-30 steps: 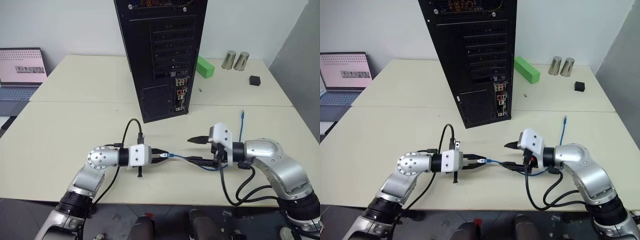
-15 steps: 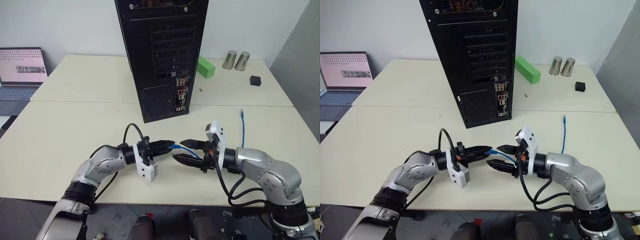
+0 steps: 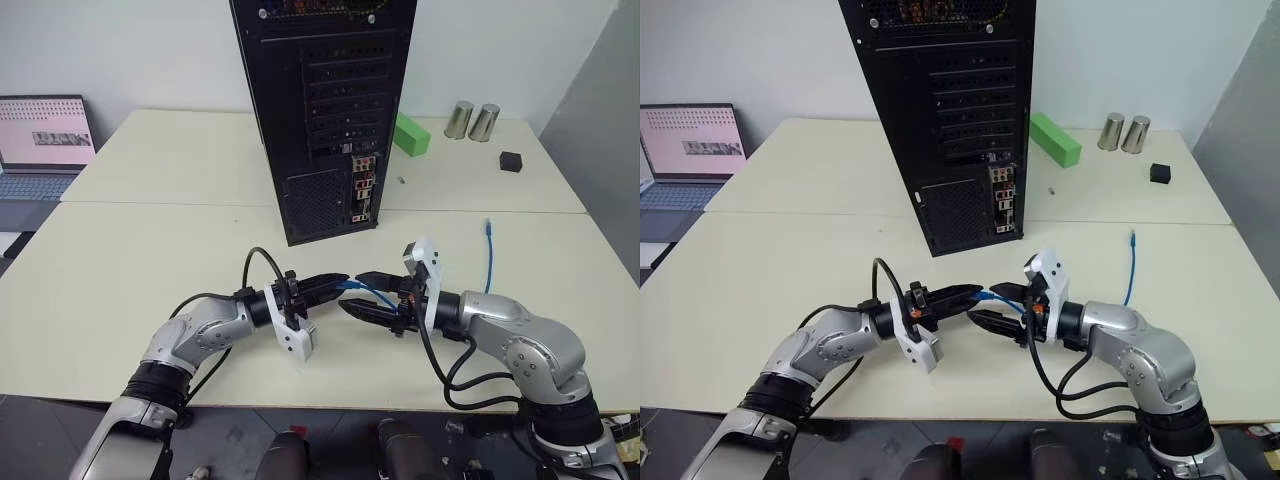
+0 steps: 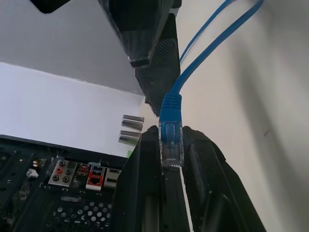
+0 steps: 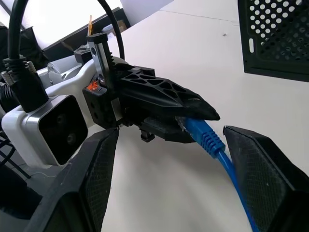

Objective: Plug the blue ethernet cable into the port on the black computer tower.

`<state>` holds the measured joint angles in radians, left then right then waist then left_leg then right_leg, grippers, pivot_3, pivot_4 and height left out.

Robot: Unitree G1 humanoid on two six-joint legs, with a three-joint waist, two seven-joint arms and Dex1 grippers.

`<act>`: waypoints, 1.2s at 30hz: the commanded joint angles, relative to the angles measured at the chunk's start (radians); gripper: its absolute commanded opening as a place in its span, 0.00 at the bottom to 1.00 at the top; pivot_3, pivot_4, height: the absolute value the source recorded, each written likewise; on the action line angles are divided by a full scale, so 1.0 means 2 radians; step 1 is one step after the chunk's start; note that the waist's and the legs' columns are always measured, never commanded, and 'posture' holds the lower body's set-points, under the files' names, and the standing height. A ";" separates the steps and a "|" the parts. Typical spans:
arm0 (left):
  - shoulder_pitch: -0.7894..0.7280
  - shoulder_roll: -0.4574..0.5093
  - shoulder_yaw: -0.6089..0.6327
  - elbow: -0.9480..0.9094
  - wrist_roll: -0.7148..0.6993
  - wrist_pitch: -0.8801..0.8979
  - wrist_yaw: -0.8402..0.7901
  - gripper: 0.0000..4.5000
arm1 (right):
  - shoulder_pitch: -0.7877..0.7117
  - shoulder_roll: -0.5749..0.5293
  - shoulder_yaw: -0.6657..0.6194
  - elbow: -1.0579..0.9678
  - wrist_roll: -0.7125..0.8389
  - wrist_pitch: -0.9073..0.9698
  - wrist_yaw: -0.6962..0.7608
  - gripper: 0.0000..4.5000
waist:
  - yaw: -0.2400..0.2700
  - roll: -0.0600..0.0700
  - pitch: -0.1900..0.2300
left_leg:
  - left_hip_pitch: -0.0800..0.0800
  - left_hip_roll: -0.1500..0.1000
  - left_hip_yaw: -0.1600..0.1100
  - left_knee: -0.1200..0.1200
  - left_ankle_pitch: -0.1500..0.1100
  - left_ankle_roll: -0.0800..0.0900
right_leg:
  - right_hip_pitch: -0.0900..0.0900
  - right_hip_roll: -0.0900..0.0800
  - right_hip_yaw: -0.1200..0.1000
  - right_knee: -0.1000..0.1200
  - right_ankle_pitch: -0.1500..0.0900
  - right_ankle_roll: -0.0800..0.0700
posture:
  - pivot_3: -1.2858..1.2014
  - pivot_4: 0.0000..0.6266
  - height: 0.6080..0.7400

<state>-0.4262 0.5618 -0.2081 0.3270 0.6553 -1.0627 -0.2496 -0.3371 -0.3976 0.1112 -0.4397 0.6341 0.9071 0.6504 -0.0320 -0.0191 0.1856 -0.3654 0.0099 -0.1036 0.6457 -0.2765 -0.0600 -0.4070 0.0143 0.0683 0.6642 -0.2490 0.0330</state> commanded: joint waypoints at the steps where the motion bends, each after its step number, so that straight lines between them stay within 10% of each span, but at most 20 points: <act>1: -0.002 0.008 -0.003 -0.015 0.001 -0.007 0.015 0.07 | -0.014 -0.009 -0.001 -0.002 0.000 -0.009 0.009 0.81 | 0.000 0.000 0.000 | 0.000 0.000 0.000 0.000 0.000 0.000 | 0.000 0.000 0.000 0.000 0.000 0.000 | 0.52 0.24 1.00; 7: -0.001 0.013 -0.009 -0.016 0.004 -0.010 0.026 0.07 | -0.020 -0.014 0.001 0.008 0.004 -0.008 0.014 0.81 | 0.000 0.000 0.000 | 0.000 0.000 0.000 0.000 0.000 0.000 | 0.000 0.000 0.000 0.000 0.000 0.000 | 0.52 0.24 1.00; 24: -0.003 0.019 -0.015 -0.016 0.007 -0.007 0.042 0.07 | -0.030 -0.010 0.008 0.025 0.005 -0.008 0.017 0.01 | 0.000 0.000 0.000 | 0.000 0.000 0.000 0.000 0.000 0.000 | 0.000 0.000 0.000 0.000 0.000 0.000 | 0.52 0.24 1.00; 36: 0.004 0.019 -0.022 -0.011 -0.015 -0.022 0.040 0.15 | -0.037 -0.011 0.005 0.032 0.013 -0.001 0.026 0.00 | 0.000 0.000 0.000 | 0.000 0.000 0.000 0.000 0.000 0.000 | 0.000 0.000 0.000 0.000 0.000 0.000 | 0.52 0.24 1.00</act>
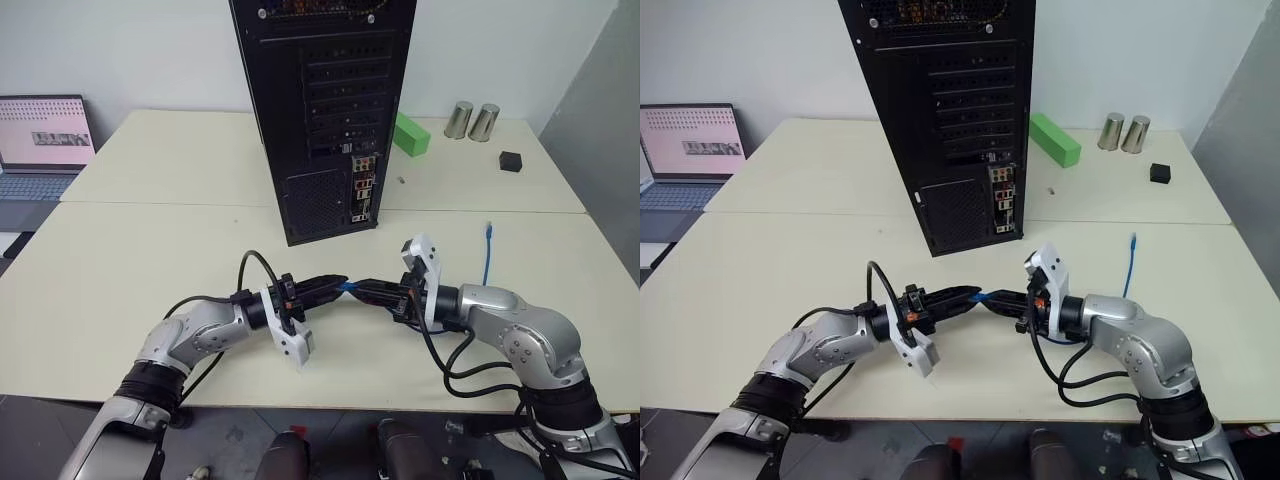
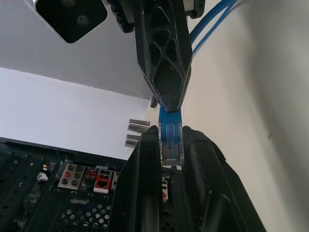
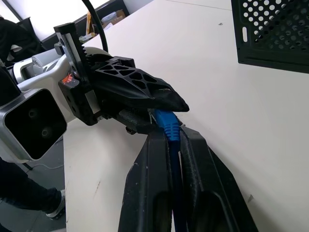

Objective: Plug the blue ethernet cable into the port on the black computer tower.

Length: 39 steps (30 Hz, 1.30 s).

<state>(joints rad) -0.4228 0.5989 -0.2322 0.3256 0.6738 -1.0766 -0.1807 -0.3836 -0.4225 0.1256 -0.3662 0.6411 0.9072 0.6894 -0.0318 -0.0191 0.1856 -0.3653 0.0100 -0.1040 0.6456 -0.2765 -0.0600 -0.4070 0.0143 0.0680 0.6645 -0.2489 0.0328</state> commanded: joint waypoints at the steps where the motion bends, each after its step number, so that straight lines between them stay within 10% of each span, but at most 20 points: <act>1: 0.003 0.002 -0.012 -0.008 -0.034 -0.015 0.001 0.22 | -0.014 0.001 -0.002 -0.004 0.009 -0.001 0.007 0.00 | 0.000 0.000 0.000 | 0.000 0.000 0.000 0.000 0.000 0.000 | 0.000 0.000 0.000 0.000 0.000 0.000 | 0.52 0.24 1.00; 11: 0.027 0.006 -0.024 0.005 -0.197 0.073 -0.091 0.65 | -0.015 0.003 -0.006 -0.008 -0.011 -0.025 -0.013 0.00 | -0.001 0.000 0.000 | 0.000 0.000 0.000 0.000 0.000 0.000 | 0.000 0.000 0.000 0.000 0.000 0.000 | 0.52 0.24 1.00; 19: 0.092 -0.040 0.034 -0.161 -0.405 0.414 -0.134 1.00 | -0.024 0.055 -0.021 -0.014 -0.103 -0.096 -0.144 0.00 | -0.001 0.000 0.000 | 0.000 0.000 -0.001 0.000 0.000 0.000 | 0.000 0.000 -0.001 0.000 0.000 0.000 | 0.52 0.24 1.00; 27: 0.065 -0.106 0.067 -0.285 -0.429 0.672 -0.054 1.00 | -0.054 0.172 0.014 0.031 -0.229 -0.153 -0.306 0.00 | -0.001 0.000 0.000 | 0.000 0.000 -0.001 0.000 0.000 0.000 | 0.000 0.001 -0.001 0.000 0.000 0.000 | 0.52 0.24 1.00; 39: 0.044 -0.134 0.062 -0.323 -0.396 0.765 -0.026 1.00 | -0.081 0.235 0.015 0.091 -0.283 -0.181 -0.360 0.00 | -0.001 0.000 0.000 | 0.000 0.000 -0.001 0.000 0.000 0.000 | 0.000 0.000 0.000 0.000 0.000 -0.001 | 0.52 0.24 1.00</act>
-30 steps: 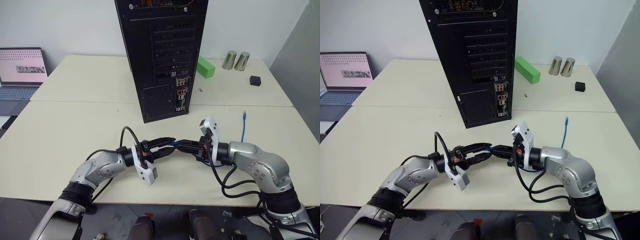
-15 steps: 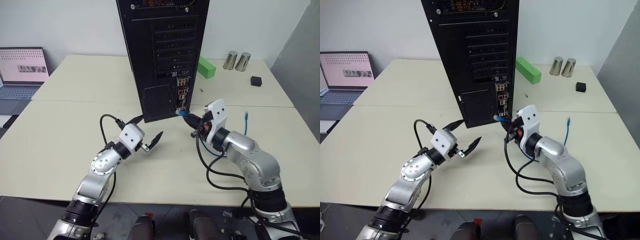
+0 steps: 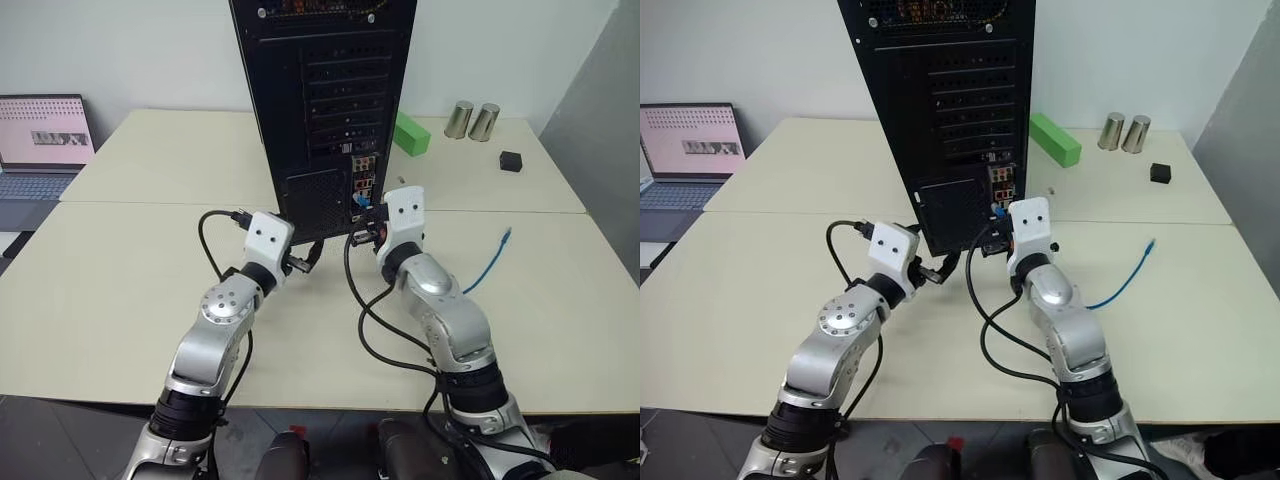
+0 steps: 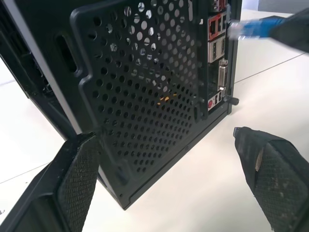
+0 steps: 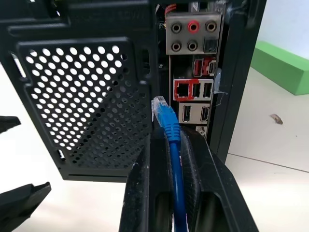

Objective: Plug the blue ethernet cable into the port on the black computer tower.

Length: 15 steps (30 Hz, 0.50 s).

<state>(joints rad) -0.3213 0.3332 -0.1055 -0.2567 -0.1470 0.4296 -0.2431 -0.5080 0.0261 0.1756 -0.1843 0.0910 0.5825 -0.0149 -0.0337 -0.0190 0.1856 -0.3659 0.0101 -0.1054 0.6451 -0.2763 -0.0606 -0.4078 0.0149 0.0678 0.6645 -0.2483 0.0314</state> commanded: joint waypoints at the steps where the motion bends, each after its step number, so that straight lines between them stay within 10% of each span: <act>1: -0.007 -0.002 -0.003 -0.033 0.015 0.014 0.003 1.00 | -0.022 0.012 -0.012 0.005 -0.008 -0.021 -0.008 0.00 | 0.000 0.000 0.000 | 0.000 0.000 0.000 0.000 0.000 0.000 | 0.000 0.000 0.000 0.000 0.000 0.000 | 0.52 0.24 1.00; 15: 0.000 -0.005 -0.008 -0.043 0.023 -0.002 -0.028 1.00 | -0.052 0.024 -0.033 0.048 -0.014 -0.043 -0.010 0.00 | -0.001 0.000 0.000 | 0.000 0.000 0.000 0.000 0.000 0.000 | 0.000 0.000 0.000 0.000 0.000 0.000 | 0.52 0.24 1.00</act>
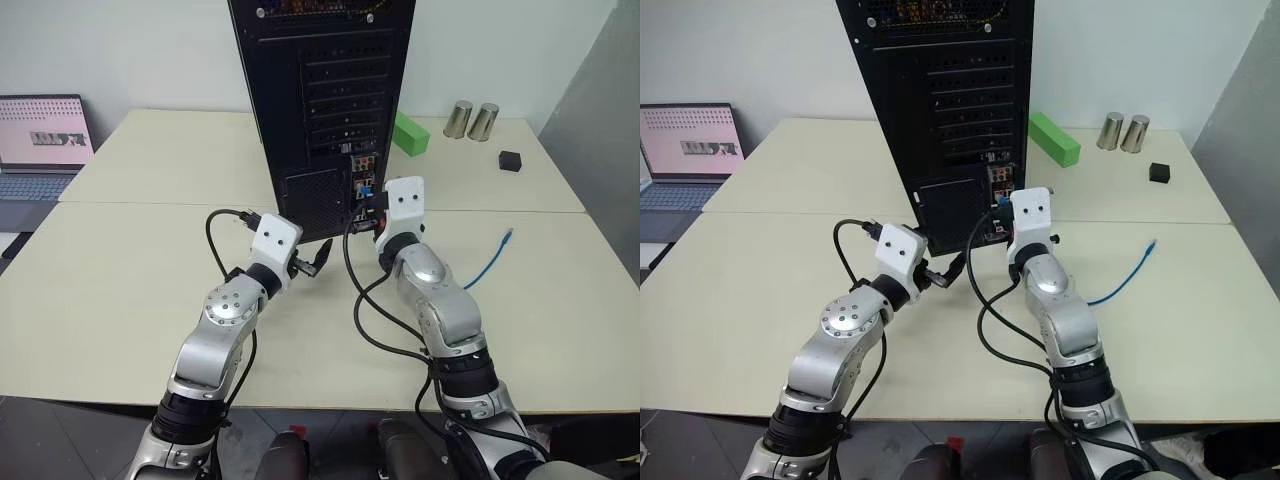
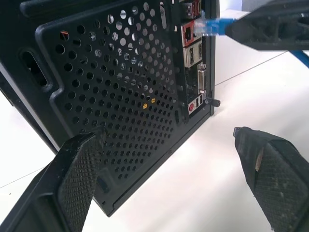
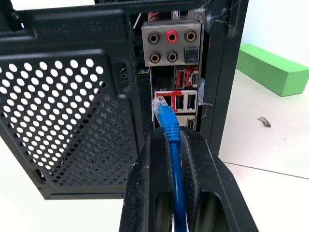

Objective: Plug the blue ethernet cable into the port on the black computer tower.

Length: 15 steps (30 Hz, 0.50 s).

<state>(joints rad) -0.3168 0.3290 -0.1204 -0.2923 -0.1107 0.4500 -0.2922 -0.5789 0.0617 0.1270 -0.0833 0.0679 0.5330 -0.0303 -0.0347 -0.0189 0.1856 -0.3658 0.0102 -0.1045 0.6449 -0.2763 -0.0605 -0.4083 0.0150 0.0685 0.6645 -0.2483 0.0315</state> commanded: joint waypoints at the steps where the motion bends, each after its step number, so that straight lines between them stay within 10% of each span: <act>1: -0.003 -0.003 0.000 -0.025 0.006 -0.012 -0.004 1.00 | -0.018 0.006 -0.009 0.001 -0.004 -0.020 -0.002 0.00 | 0.000 0.000 0.000 | 0.000 0.000 0.000 0.000 0.000 0.000 | 0.000 0.000 0.000 0.000 0.000 0.000 | 0.52 0.24 1.00; 15: -0.006 -0.009 0.000 -0.024 0.013 -0.013 -0.008 1.00 | -0.031 0.009 -0.016 0.030 -0.009 -0.033 0.001 0.00 | 0.000 0.000 0.000 | 0.000 0.000 0.000 0.000 0.000 0.000 | 0.000 0.000 0.000 0.000 0.000 0.000 | 0.52 0.24 1.00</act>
<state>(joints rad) -0.3170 0.3169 -0.1205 -0.2968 -0.0935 0.4489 -0.3052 -0.6103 0.0713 0.0993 -0.0072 0.0584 0.4957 -0.0275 -0.0353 -0.0189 0.1856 -0.3661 0.0102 -0.1042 0.6447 -0.2764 -0.0605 -0.4086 0.0149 0.0688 0.6643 -0.2483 0.0315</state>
